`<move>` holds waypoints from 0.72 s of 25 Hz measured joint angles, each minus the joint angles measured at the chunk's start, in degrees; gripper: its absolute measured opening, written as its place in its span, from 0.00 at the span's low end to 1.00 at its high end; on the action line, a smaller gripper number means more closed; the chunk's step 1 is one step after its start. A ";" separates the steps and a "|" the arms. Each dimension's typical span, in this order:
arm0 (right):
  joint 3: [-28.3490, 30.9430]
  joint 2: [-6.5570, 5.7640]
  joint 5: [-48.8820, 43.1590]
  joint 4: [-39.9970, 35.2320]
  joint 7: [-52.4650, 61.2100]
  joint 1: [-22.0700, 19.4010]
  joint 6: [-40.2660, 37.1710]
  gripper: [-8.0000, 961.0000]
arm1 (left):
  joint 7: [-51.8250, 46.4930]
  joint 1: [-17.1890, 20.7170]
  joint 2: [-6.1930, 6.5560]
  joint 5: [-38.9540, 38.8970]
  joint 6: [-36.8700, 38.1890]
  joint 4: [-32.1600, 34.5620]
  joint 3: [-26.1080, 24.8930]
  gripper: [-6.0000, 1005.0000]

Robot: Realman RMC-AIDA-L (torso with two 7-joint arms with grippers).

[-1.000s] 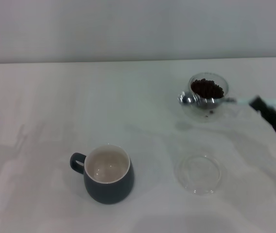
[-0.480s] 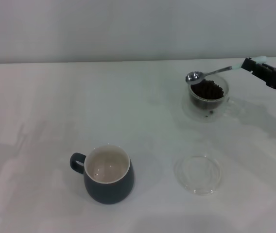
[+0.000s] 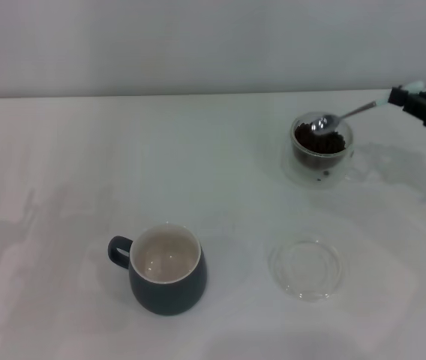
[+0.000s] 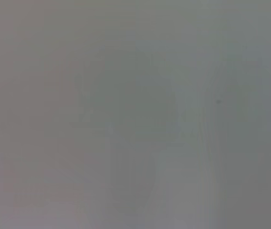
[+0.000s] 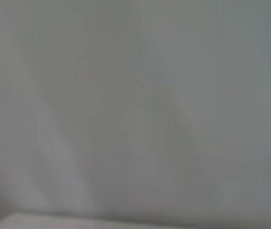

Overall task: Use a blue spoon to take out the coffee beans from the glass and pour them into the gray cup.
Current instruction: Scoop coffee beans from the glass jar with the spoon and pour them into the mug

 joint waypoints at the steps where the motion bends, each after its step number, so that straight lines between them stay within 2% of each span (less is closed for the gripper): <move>1: 0.01 0.11 -1.39 -0.91 0.51 -0.03 0.04 0.15 | 0.02 -0.03 0.00 -0.21 -0.01 0.00 0.00 0.77; 7: 0.00 1.14 -5.05 -6.38 1.90 -0.75 1.32 0.15 | 0.06 0.01 -0.07 -1.09 -0.03 0.00 0.00 0.77; 18: -0.50 1.56 -12.06 -11.71 4.30 -0.28 2.17 0.15 | -0.23 0.36 -0.24 -3.15 -0.45 0.46 0.00 0.77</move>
